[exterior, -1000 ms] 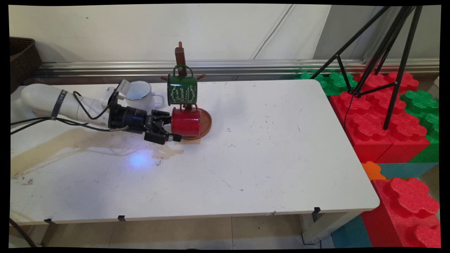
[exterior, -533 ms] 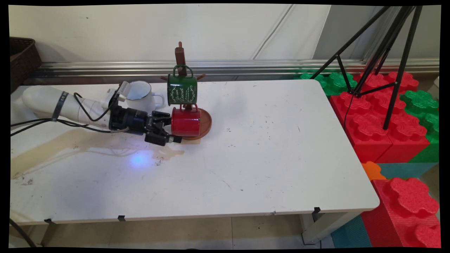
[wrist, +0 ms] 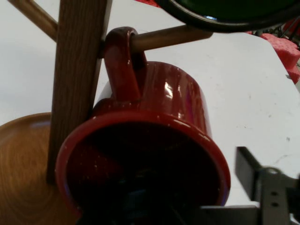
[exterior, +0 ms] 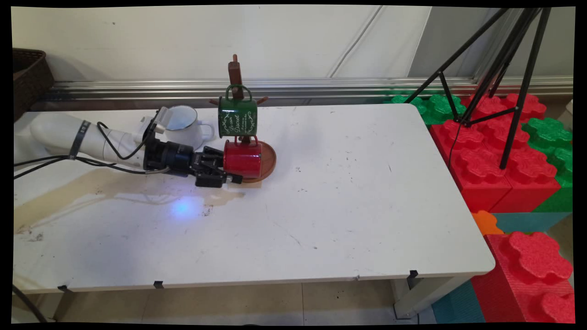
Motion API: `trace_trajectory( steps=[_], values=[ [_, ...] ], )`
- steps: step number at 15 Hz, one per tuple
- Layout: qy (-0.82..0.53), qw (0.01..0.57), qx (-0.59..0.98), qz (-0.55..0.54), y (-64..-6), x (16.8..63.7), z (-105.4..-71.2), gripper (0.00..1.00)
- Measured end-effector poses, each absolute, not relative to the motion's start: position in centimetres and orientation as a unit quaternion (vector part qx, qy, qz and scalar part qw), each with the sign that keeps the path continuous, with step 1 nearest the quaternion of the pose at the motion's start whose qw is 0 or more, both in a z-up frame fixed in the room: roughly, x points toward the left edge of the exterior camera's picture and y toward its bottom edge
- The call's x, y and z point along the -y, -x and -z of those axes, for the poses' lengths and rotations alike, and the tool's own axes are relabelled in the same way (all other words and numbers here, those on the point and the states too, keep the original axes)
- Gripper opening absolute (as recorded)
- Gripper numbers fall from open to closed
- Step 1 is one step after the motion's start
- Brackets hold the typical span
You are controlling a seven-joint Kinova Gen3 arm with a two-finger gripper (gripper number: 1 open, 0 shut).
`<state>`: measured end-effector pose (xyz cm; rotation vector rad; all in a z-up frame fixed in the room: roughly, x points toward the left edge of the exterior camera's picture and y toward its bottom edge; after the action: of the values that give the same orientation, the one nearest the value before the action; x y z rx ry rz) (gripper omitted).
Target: Pick up the red mug from the rack, then place the picked object on the table
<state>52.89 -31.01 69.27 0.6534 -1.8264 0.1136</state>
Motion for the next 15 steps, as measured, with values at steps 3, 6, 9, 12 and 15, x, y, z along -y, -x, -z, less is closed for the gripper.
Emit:
trace_trajectory(
  steps=[3, 6, 9, 12, 15],
  values=[
    [-0.274, 0.565, 0.777, -0.044, -52.75, 30.86, -69.24, 0.0],
    [-0.271, 0.567, 0.777, -0.04, -52.64, 30.7, -69.3, 0.0],
    [-0.269, 0.568, 0.777, -0.037, -52.55, 30.56, -69.34, 0.0],
    [-0.267, 0.569, 0.777, -0.034, -52.56, 30.5, -69.43, 0.0],
    [-0.265, 0.57, 0.777, -0.032, -52.61, 30.45, -69.49, 0.0]
  ],
)
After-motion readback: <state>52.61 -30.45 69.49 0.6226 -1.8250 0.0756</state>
